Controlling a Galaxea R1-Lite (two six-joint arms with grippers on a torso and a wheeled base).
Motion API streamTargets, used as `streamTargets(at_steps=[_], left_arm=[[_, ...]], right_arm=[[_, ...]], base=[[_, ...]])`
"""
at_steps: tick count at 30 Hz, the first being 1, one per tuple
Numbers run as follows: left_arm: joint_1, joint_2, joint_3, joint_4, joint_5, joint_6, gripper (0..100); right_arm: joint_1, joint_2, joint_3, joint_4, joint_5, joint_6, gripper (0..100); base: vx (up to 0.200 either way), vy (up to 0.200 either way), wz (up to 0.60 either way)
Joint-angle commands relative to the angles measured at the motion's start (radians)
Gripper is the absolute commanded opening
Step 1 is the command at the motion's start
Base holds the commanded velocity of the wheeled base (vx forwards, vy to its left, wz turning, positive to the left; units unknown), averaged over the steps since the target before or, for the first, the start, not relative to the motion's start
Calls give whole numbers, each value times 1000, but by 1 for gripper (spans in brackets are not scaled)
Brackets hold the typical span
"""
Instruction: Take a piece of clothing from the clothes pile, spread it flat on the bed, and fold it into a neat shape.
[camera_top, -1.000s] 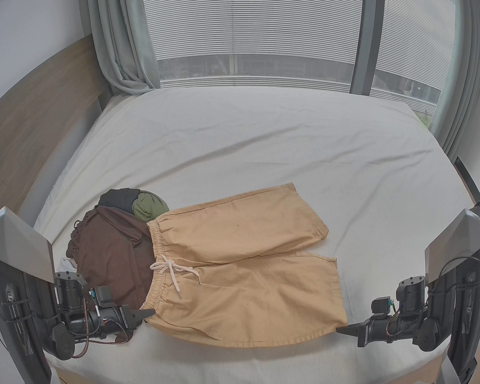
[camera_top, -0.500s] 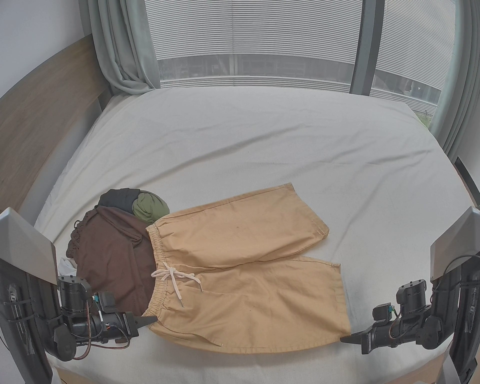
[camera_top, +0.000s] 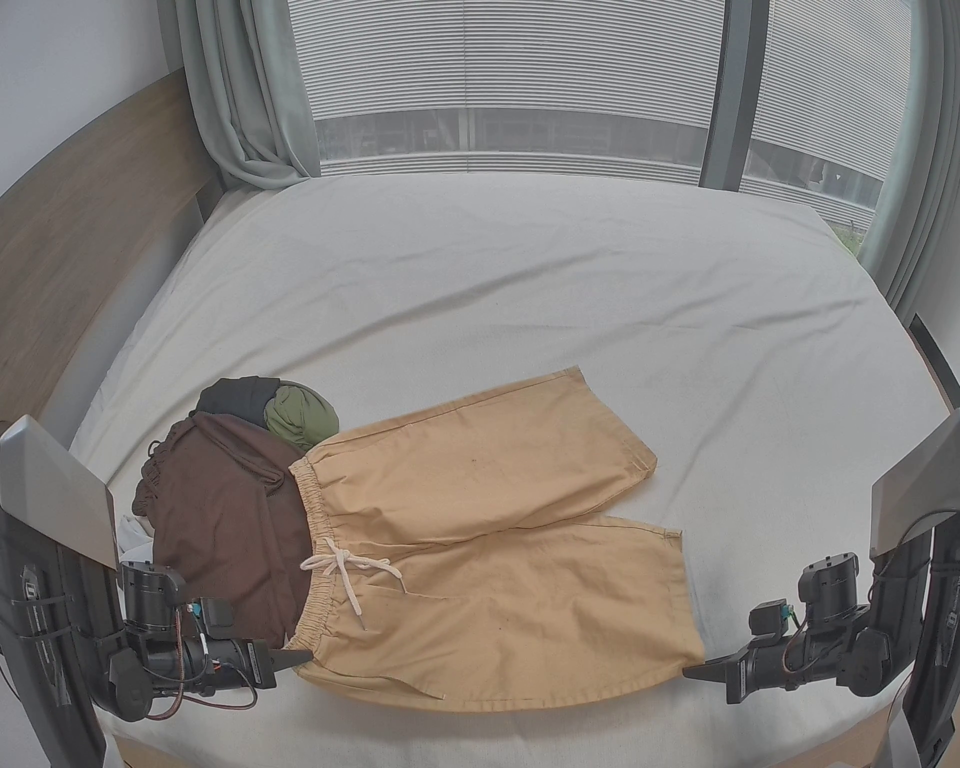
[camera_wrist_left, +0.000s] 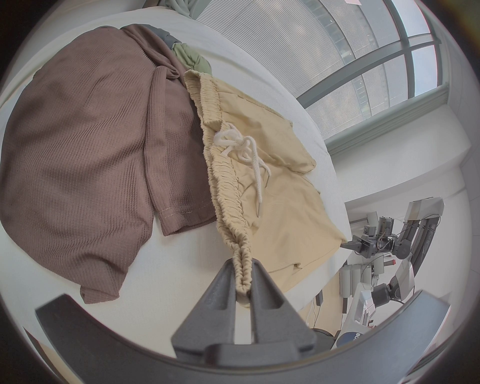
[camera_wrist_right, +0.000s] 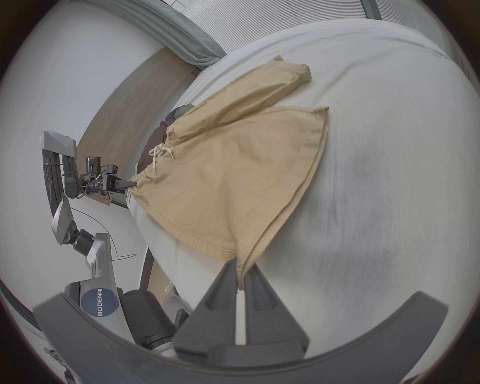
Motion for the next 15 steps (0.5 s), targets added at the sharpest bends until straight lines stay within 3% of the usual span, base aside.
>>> streamTargets(at_steps=[1, 5, 15], left_arm=[[3, 1, 11, -20, -8, -3, 0], [1, -8, -17, -130, -11, -46, 0], [-8, -120, -133, -125, -10, -216, 0]], right_arm=[[1, -2, 17, -29, 1, 6, 0], [7, -2, 13, -212, 1, 93, 0], [19, -110, -95, -202, 1, 241, 0]], base=[[0, 0, 0], [0, 0, 0], [0, 0, 0]])
